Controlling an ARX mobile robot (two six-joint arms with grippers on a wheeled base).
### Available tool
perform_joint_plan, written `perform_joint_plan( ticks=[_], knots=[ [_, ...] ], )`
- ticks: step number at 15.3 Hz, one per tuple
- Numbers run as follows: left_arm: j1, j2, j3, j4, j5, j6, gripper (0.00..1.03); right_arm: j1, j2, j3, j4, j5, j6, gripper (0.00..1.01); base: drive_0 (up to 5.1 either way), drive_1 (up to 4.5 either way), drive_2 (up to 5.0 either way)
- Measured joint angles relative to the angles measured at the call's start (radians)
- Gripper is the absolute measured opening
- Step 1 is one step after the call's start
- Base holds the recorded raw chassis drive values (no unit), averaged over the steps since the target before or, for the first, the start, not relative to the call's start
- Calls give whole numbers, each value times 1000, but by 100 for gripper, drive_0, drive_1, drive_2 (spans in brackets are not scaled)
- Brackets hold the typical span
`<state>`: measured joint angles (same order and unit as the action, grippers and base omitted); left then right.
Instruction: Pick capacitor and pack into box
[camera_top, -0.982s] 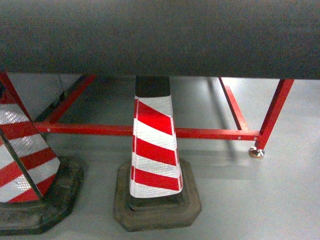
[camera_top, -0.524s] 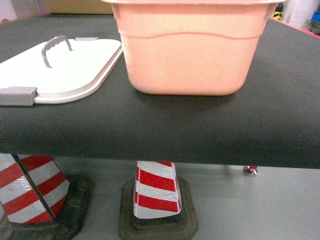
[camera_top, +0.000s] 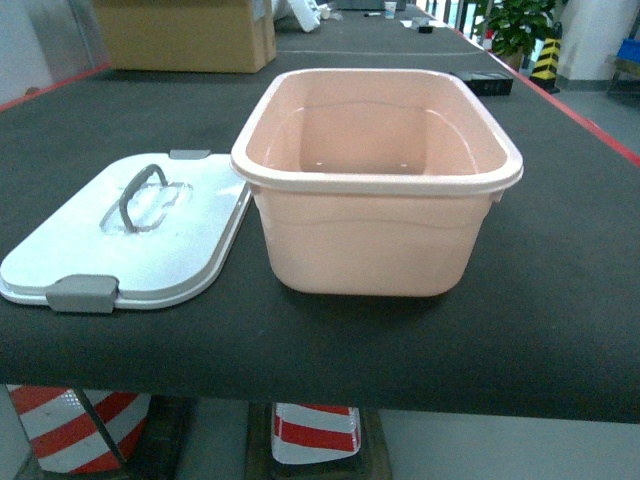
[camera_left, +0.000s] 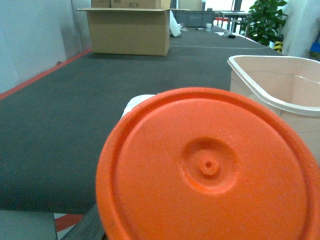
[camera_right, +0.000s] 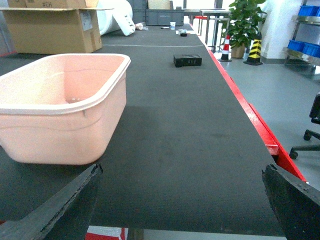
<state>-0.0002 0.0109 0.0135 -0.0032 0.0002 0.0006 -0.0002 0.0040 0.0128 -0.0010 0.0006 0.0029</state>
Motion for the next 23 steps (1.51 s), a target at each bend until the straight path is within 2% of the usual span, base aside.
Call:
perform_joint_plan(
  ticks=[23],
  knots=[
    [0,0,0,-3,0,0,44,0,0,0,-5,0,0,98,0,0,0]
  ],
)
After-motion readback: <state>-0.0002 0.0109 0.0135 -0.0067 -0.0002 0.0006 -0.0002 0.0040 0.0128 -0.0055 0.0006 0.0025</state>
